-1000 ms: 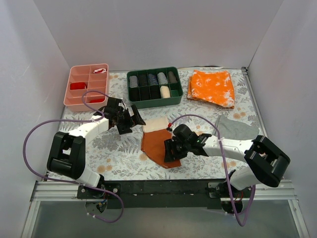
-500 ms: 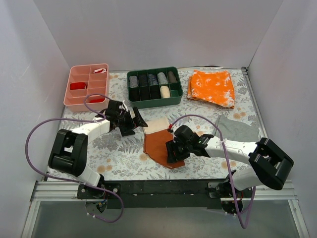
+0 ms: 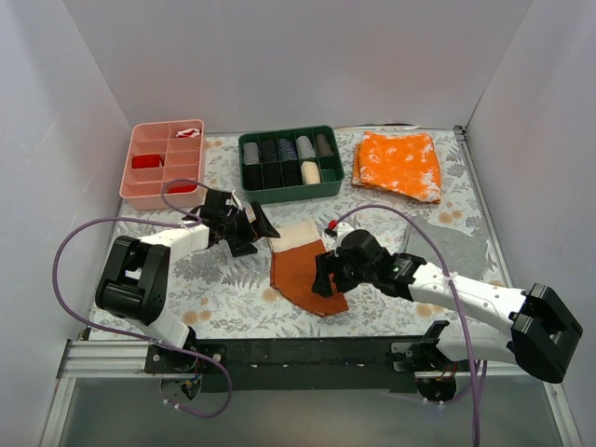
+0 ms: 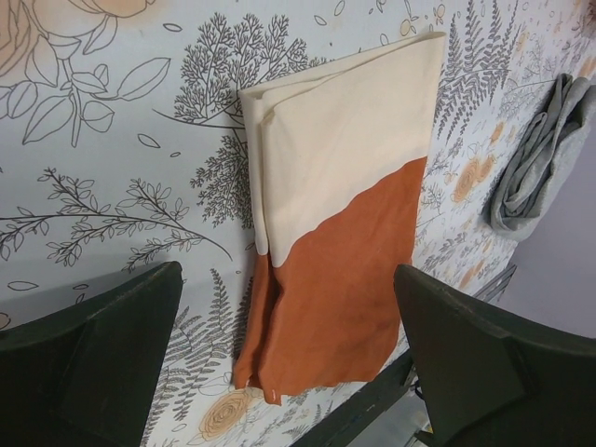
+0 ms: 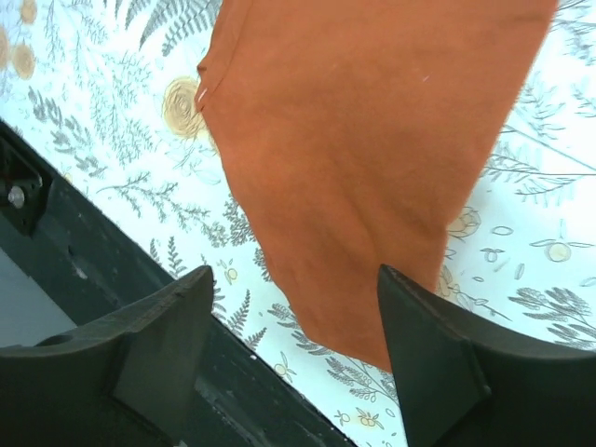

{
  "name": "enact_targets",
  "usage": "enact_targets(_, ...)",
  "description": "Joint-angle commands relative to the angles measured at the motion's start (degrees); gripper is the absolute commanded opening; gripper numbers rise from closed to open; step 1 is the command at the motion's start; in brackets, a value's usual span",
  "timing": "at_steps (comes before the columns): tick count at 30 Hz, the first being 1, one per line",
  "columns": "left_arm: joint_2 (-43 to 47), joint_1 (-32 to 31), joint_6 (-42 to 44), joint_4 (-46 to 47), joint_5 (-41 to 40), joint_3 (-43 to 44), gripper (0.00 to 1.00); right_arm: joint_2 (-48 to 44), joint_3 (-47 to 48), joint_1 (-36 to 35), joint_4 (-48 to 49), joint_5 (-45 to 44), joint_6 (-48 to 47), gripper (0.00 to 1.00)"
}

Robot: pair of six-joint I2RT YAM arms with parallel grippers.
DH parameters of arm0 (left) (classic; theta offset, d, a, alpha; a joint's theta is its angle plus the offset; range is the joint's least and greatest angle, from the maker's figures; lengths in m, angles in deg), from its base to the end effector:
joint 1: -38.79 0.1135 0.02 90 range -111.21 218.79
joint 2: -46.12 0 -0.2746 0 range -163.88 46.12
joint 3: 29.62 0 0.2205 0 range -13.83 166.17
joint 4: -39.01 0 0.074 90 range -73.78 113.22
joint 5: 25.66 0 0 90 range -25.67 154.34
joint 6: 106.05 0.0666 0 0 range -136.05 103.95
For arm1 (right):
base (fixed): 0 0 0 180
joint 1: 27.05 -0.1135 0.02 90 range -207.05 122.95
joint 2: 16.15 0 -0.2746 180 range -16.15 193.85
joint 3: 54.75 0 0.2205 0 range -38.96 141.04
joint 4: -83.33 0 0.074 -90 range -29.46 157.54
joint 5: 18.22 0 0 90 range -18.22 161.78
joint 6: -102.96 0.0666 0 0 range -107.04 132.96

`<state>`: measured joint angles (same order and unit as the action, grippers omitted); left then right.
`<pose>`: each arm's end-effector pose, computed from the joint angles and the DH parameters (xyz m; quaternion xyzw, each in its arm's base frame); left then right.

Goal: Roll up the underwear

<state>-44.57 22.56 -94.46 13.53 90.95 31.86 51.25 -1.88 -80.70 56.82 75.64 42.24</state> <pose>0.2729 -0.1105 0.1715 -0.4191 0.8302 -0.3656 0.0389 0.1350 0.1910 0.2195 -0.2056 0.8862 0.2972 0.2900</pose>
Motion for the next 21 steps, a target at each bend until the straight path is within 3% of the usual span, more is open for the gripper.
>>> enact_targets(1,1.3,0.3,-0.2,2.1,1.6,0.6,0.98,-3.0,1.3,-0.1,-2.5,-6.0,1.7,0.84)
enact_targets(2,1.5,0.3,-0.2,2.2,1.9,0.5,0.98,-3.2,1.3,-0.1,-2.7,-7.4,2.3,0.86)
enact_targets(3,1.6,0.3,-0.3,2.4,2.0,0.3,0.98,-3.4,1.4,-0.1,-3.2,-8.8,2.6,0.95)
enact_targets(6,2.3,0.3,-0.4,2.7,2.0,0.4,0.98,-3.7,1.9,-0.1,-5.8,-13.1,4.1,0.98)
enact_targets(13,5.5,0.3,-1.0,2.5,-1.6,0.2,0.98,-5.7,1.9,-0.1,-8.3,-19.9,6.5,0.99)
enact_targets(21,14.0,0.3,0.6,5.4,-8.3,-3.9,0.98,-7.7,-1.0,0.2,-2.9,-22.8,8.8,0.99)
